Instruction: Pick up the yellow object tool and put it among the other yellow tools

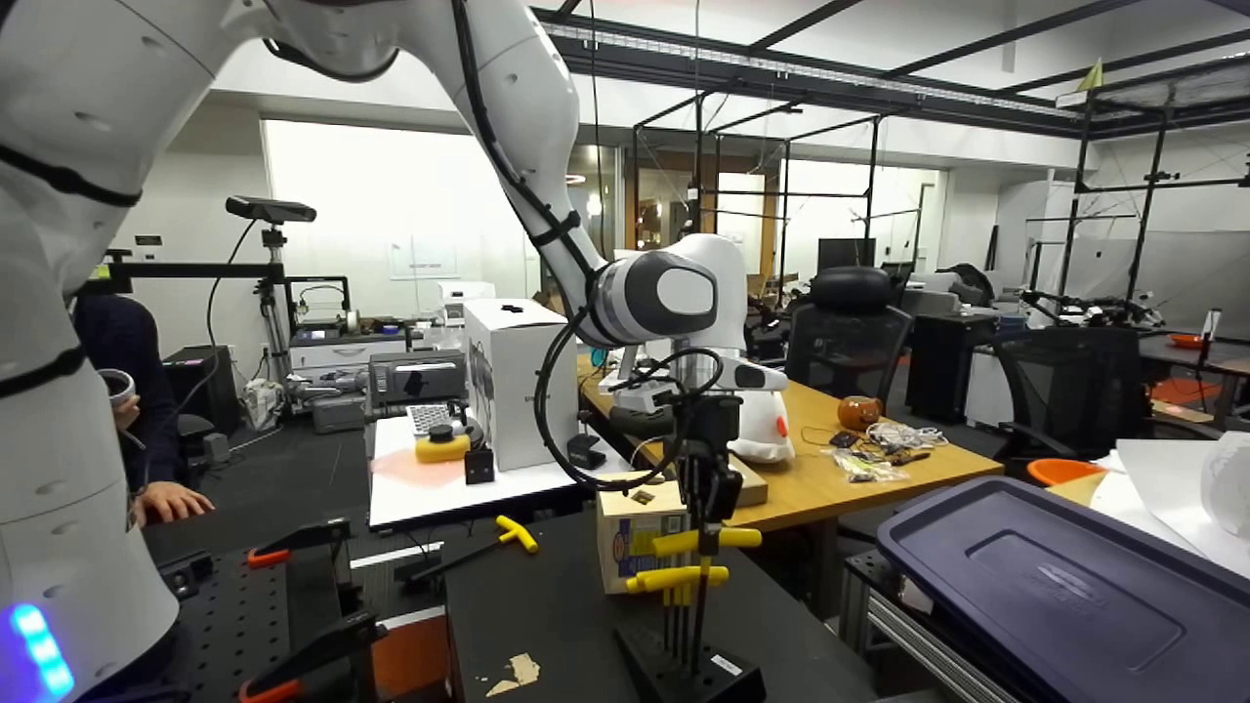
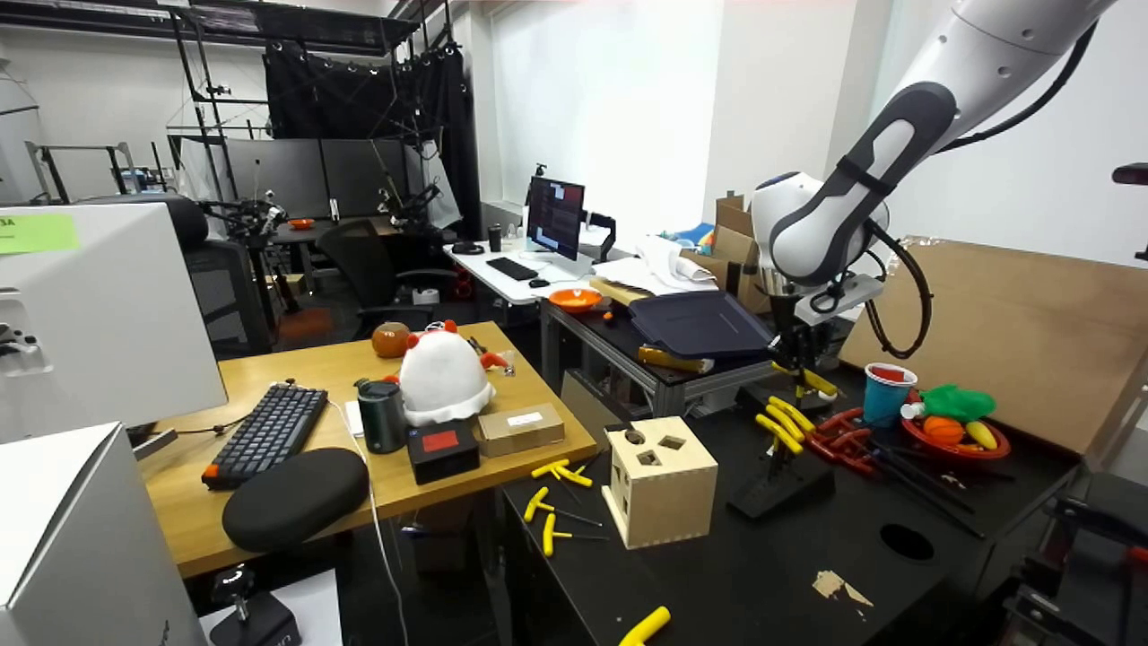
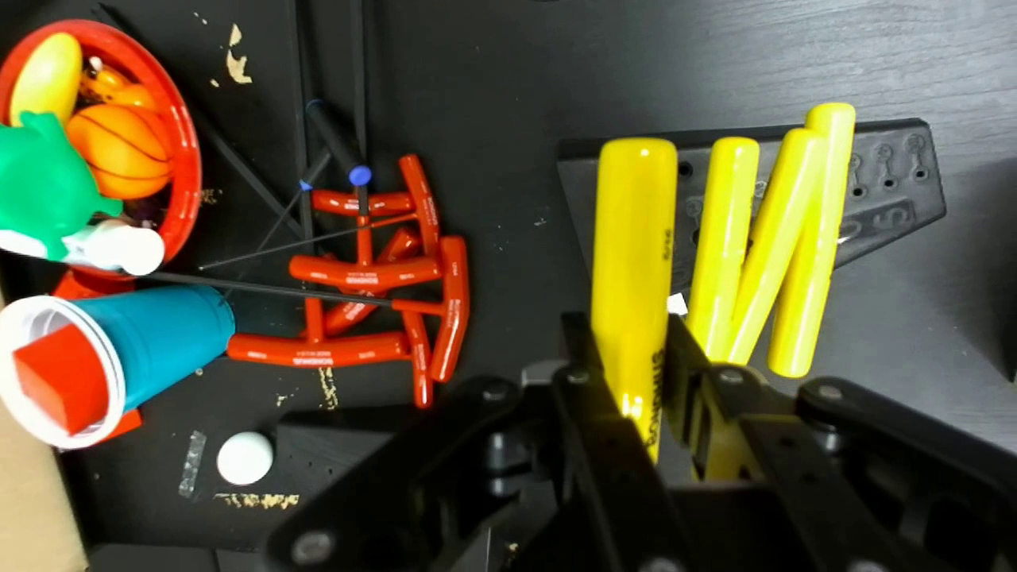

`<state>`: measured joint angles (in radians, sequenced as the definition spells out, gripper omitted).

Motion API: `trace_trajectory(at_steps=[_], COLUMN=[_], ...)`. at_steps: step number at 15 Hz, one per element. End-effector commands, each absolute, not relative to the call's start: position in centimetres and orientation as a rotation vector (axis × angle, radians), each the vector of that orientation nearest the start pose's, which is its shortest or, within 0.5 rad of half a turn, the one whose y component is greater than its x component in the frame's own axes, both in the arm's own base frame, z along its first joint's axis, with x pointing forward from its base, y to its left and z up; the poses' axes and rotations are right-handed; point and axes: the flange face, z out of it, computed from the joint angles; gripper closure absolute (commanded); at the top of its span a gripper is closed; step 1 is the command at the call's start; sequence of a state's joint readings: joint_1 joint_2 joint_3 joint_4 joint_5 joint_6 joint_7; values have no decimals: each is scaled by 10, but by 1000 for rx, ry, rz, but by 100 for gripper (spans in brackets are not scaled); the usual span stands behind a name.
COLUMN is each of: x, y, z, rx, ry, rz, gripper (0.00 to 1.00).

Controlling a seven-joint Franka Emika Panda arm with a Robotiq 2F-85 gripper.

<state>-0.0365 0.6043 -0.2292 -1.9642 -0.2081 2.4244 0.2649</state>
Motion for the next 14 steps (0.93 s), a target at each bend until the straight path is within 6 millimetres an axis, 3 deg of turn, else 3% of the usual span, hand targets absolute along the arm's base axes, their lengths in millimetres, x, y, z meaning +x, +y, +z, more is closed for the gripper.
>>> trace_trajectory(at_steps=[1, 14], x=[583, 582], y=[-160, -160], z=[168, 163], rx=[-3324, -3300], ry=[594, 619], rz=[241, 256], gripper=[94, 94])
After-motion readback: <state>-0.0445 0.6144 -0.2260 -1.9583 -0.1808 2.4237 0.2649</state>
